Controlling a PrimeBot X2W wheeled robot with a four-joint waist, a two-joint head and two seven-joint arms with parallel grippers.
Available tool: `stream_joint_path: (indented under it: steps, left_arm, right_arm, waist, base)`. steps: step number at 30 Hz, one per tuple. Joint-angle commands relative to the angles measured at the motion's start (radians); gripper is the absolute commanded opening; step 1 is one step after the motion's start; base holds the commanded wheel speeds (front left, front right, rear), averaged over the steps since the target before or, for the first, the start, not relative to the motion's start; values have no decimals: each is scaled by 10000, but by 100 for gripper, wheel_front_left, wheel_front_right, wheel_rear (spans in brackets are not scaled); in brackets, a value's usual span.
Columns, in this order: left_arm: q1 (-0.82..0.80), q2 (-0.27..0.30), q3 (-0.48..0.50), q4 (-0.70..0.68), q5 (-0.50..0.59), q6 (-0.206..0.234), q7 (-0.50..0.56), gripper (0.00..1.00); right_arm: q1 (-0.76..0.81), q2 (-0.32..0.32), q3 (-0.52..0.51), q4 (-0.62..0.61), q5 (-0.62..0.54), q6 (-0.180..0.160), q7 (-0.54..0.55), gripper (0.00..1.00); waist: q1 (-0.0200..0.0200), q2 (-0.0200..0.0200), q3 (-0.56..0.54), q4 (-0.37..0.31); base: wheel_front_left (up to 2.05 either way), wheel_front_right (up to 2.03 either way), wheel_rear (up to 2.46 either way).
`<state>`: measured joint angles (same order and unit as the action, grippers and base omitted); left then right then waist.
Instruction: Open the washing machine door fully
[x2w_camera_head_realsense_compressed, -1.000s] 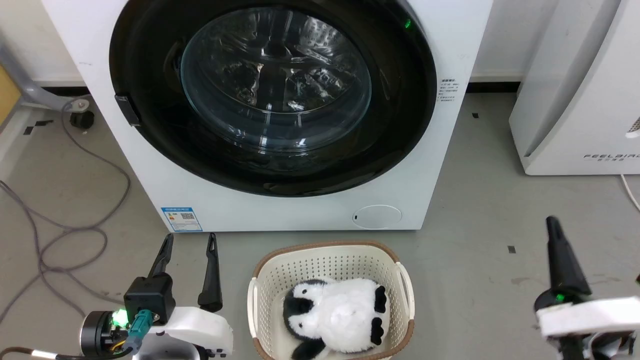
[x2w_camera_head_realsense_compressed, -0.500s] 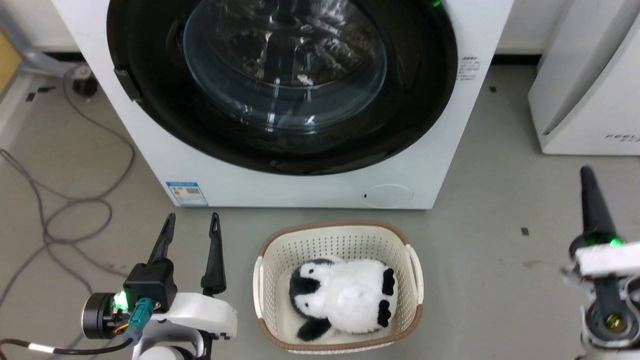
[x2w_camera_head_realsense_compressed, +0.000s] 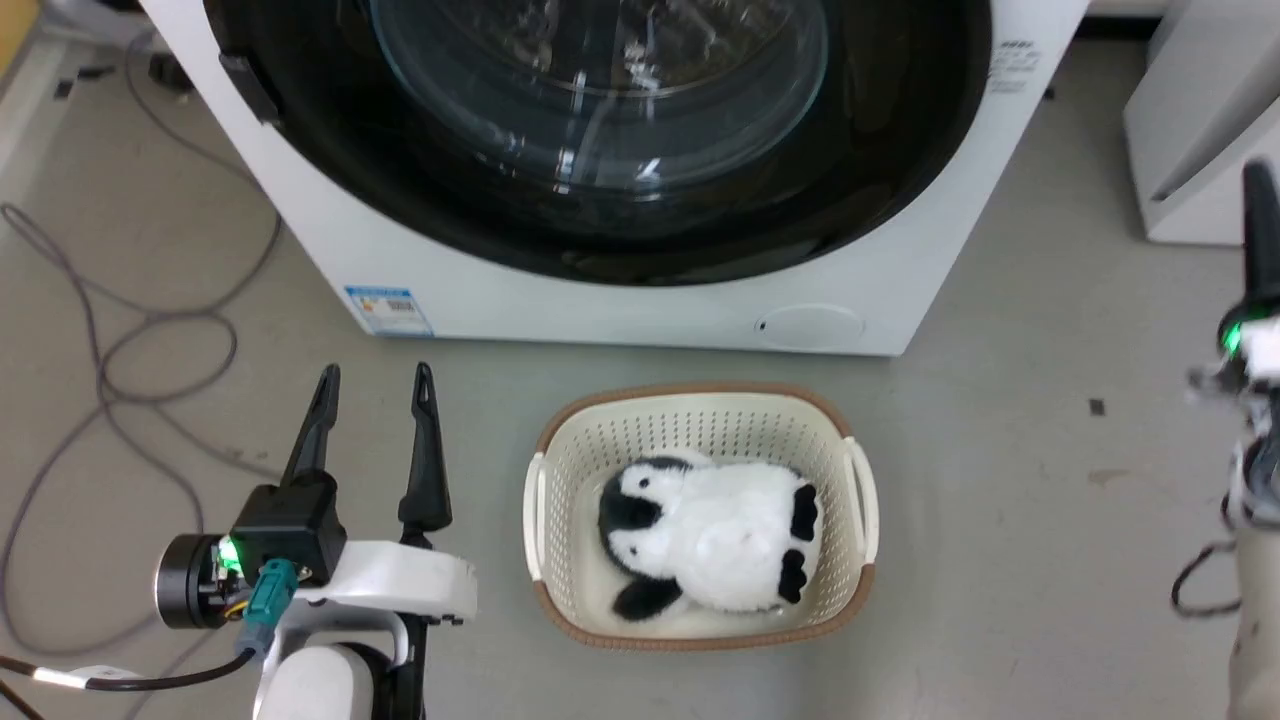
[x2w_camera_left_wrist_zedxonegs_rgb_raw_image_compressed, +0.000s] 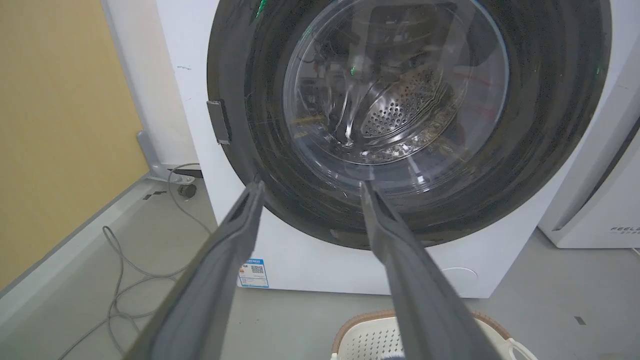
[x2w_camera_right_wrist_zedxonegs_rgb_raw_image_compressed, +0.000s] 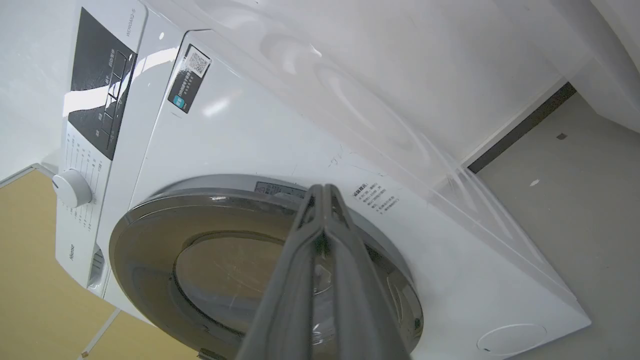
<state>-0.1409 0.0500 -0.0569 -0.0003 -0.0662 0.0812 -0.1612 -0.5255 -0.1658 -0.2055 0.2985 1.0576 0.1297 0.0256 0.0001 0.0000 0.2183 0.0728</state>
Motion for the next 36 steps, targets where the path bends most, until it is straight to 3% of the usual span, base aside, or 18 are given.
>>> stream_joint_path:
  steps: [1, 22, 36]
  left_arm:
    - [-233, 4, -58, -72, -124, 93, -108, 100]
    - [-1091, 3, -527, -218, -549, 489, -546, 100]
    - [-1469, 3, -757, -199, -806, 741, -839, 100]
  right_arm:
    - [-601, -175, 29, 268, 305, 7, 45, 0]
    - [-4660, -1309, 1535, 2887, 1155, 8, 485, 0]
    - [-5917, -1772, 2728, 3996, 2394, 9, 1021, 0]
  waist:
    - [-1, 0, 262, 129]
    - [-1, 0, 1814, 953]
    - [-1, 0, 2342, 1333]
  base:
    - [0, 0, 0]
    - [0, 0, 0]
    - [0, 0, 0]
